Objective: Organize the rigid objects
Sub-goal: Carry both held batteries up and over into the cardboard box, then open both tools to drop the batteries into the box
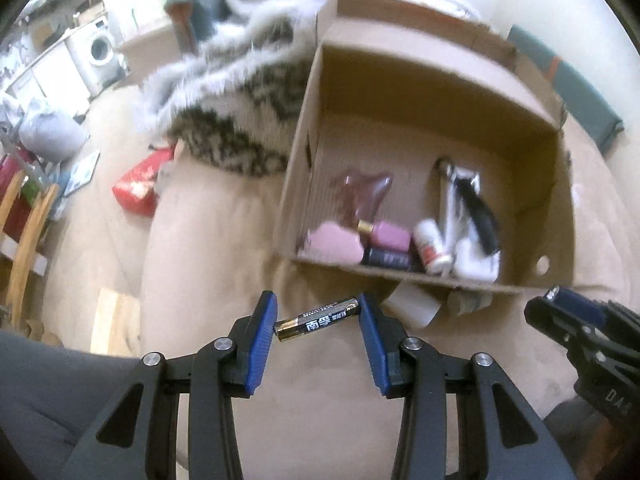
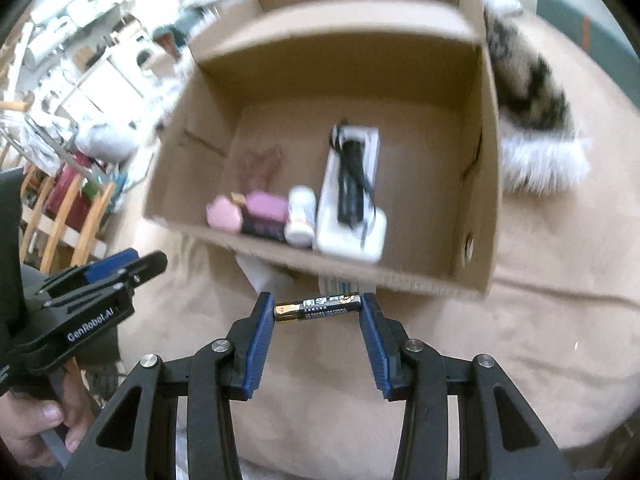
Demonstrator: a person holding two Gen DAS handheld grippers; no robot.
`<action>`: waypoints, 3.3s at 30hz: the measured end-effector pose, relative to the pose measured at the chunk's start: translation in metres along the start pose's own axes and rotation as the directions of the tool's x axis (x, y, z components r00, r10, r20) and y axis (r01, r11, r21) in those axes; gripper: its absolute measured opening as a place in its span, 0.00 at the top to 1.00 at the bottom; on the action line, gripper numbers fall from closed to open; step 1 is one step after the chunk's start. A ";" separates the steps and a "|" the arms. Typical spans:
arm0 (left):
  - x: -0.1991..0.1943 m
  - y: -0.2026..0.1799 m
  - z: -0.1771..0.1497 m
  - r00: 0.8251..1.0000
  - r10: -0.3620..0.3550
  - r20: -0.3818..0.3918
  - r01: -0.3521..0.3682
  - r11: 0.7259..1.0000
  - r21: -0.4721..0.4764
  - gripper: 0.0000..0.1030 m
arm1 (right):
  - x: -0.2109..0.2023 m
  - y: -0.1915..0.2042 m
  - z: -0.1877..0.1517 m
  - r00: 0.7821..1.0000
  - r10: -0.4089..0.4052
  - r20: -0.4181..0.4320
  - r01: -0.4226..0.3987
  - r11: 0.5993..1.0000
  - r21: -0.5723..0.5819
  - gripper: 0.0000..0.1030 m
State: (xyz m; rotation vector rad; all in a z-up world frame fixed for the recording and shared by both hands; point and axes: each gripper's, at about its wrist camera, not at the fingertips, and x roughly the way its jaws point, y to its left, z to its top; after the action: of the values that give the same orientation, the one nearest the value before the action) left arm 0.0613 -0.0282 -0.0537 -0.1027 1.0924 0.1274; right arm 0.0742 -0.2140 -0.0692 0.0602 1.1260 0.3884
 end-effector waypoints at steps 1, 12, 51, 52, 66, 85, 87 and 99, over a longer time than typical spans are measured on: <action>-0.005 -0.002 0.000 1.000 0.002 0.016 -0.002 1.000 0.003 0.63 | -0.005 0.001 0.003 1.000 0.003 0.028 -0.003 1.000 -0.002 0.56; -0.018 -0.009 0.041 0.994 -0.002 0.106 -0.003 0.999 0.051 0.63 | -0.035 0.001 0.035 0.974 -0.003 0.227 0.002 1.000 0.005 0.56; 0.078 -0.043 0.095 1.000 -0.029 -0.001 0.029 0.991 0.133 0.63 | 0.068 -0.029 0.090 0.998 -0.056 -0.010 0.057 0.995 0.082 0.56; 0.079 -0.045 0.094 1.000 -0.022 -0.006 0.023 0.990 0.143 0.63 | 0.069 -0.029 0.090 0.998 -0.055 -0.016 0.056 0.995 0.082 0.56; 0.086 -0.054 0.088 0.999 -0.005 -0.038 0.011 0.983 0.182 0.62 | 0.081 -0.023 0.089 0.997 -0.051 -0.064 0.056 0.994 0.089 0.56; 0.074 -0.058 0.090 0.999 -0.036 -0.013 0.038 0.981 0.188 0.35 | 0.058 -0.038 0.096 0.999 0.001 0.041 -0.008 0.988 0.154 0.23; 0.072 -0.058 0.091 0.999 -0.034 -0.005 0.034 0.981 0.189 0.35 | 0.050 -0.037 0.098 0.997 0.019 0.079 -0.032 0.987 0.158 0.15; 0.072 -0.053 0.095 0.999 -0.032 -0.006 0.033 0.986 0.165 0.35 | 0.045 -0.037 0.101 0.994 0.013 0.107 -0.029 0.988 0.149 0.00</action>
State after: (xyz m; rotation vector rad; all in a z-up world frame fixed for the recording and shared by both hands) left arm 0.1856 -0.0630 -0.0727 0.0277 1.1002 0.0074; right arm 0.1907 -0.2182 -0.0732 0.2233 1.0491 0.3145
